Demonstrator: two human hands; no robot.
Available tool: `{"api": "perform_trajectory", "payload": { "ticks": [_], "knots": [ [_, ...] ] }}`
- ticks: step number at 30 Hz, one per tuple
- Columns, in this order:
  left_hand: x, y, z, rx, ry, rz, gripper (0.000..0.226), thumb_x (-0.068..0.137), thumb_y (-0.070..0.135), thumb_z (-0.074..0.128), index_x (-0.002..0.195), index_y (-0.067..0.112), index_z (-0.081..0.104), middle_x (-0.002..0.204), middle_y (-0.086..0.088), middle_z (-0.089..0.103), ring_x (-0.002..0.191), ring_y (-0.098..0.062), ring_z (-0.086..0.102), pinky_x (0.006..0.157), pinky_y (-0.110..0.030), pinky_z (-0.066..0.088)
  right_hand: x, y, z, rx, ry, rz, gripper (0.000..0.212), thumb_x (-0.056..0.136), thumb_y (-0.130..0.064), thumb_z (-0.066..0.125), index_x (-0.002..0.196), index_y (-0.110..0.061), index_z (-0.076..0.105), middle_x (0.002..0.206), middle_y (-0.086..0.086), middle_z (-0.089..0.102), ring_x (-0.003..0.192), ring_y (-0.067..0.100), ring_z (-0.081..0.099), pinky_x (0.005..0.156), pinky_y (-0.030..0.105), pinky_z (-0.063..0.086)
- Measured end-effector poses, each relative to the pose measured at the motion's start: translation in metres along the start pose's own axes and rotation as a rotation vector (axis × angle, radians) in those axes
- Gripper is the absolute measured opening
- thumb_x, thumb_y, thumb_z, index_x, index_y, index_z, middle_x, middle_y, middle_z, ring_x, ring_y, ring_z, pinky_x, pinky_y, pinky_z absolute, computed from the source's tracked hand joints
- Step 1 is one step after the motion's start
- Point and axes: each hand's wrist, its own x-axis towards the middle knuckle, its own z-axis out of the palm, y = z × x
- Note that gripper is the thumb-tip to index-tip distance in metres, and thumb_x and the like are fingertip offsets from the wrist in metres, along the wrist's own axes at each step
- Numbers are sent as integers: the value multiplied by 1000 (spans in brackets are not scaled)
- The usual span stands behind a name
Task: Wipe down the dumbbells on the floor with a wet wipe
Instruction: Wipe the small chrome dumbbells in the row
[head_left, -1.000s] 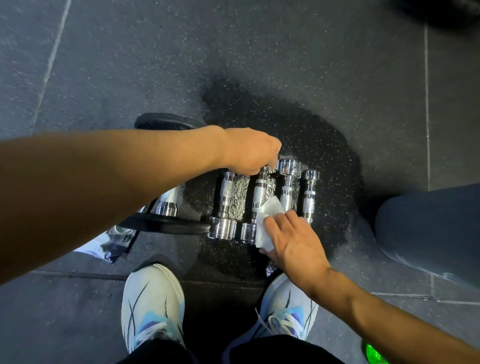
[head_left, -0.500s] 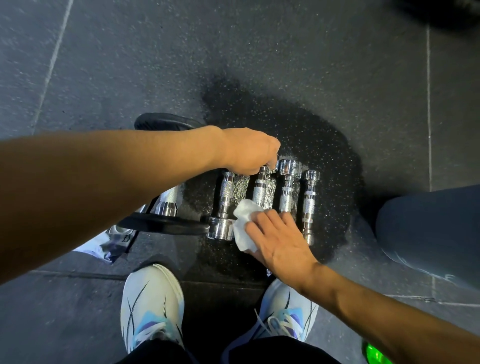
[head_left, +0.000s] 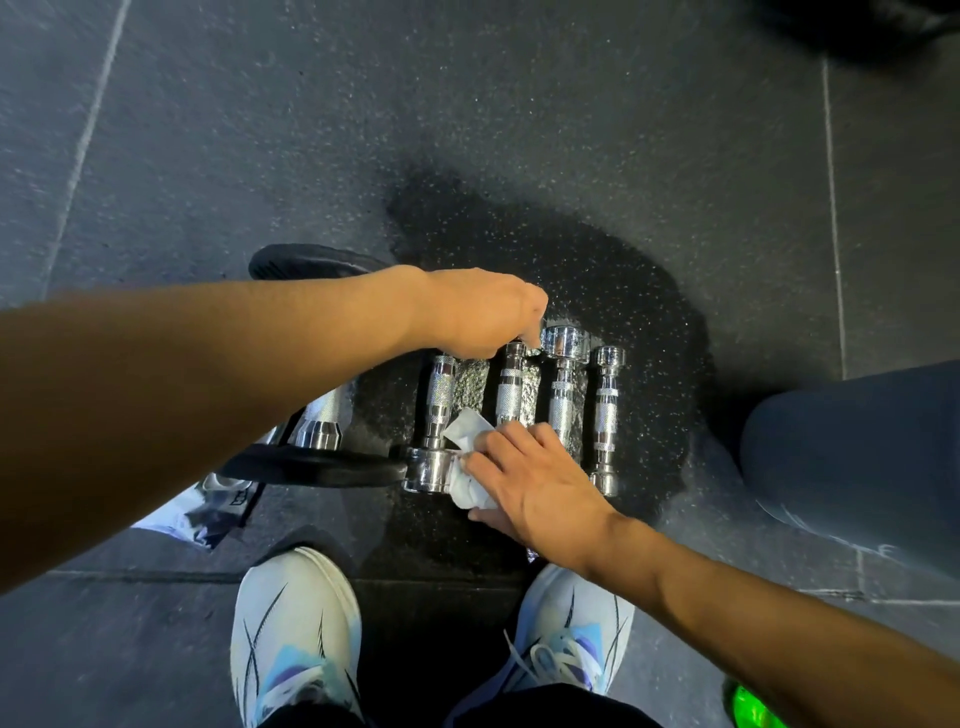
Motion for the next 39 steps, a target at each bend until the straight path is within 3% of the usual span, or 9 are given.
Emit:
{"api": "perform_trajectory", "payload": {
  "ticks": [7,10,13,16,19,23,26,32,39],
  "knots": [
    [-15,21,16,161,96,-7,27,95,4,56,118,13,65,115,-2,49,104,-19,49,67,-32,44,-13,34,-19,389,-28,55,32,101,-42,54,123,-19,61,121,1,62,109,16,58,101,31,50],
    [-26,37,27,119,68,4,25,94,11,59,117,13,68,114,-2,49,106,-18,47,84,-33,51,-10,49,-34,470,-14,198,20,102,-31,56,114,-17,64,111,-1,64,92,12,62,83,31,58],
    [-33,52,35,61,23,-51,32,96,15,58,128,15,62,113,-3,47,106,-18,44,82,-31,48,-4,66,-55,484,83,369,20,100,-28,56,108,-15,68,104,-5,62,85,10,60,76,25,56],
    [-36,69,41,36,19,-94,30,97,12,54,126,10,61,116,-6,48,104,-18,45,82,-32,47,3,81,-73,539,219,491,33,95,-35,48,107,-16,72,112,-7,63,92,11,62,83,18,51],
    [-36,85,49,62,36,-115,25,94,7,52,117,7,63,116,-9,47,108,-23,46,87,-39,47,18,95,-75,523,371,592,27,95,-16,53,108,-10,75,118,-2,66,101,9,60,95,16,45],
    [-33,94,52,53,-27,-137,20,93,3,53,110,6,64,120,-10,44,113,-25,45,81,-40,49,36,99,-63,371,303,384,30,96,-1,61,124,-5,68,123,11,67,111,27,62,101,23,39],
    [-29,93,49,38,-46,-149,17,96,5,52,105,8,65,121,-8,43,114,-24,41,69,-34,40,43,93,-46,303,251,292,33,95,-6,68,128,-7,65,121,10,63,104,29,58,88,35,49],
    [-27,87,54,44,-17,-128,15,97,7,53,103,10,66,127,-8,44,119,-24,40,73,-33,48,66,110,-51,276,223,189,22,100,-22,64,119,-12,71,115,9,58,99,23,52,80,31,46],
    [-25,85,54,-18,7,-129,24,95,0,53,79,15,42,128,-10,42,119,-23,40,76,-31,47,88,141,-71,409,231,603,18,104,-25,54,114,-17,67,107,1,53,90,18,54,73,22,34]
  ]
}}
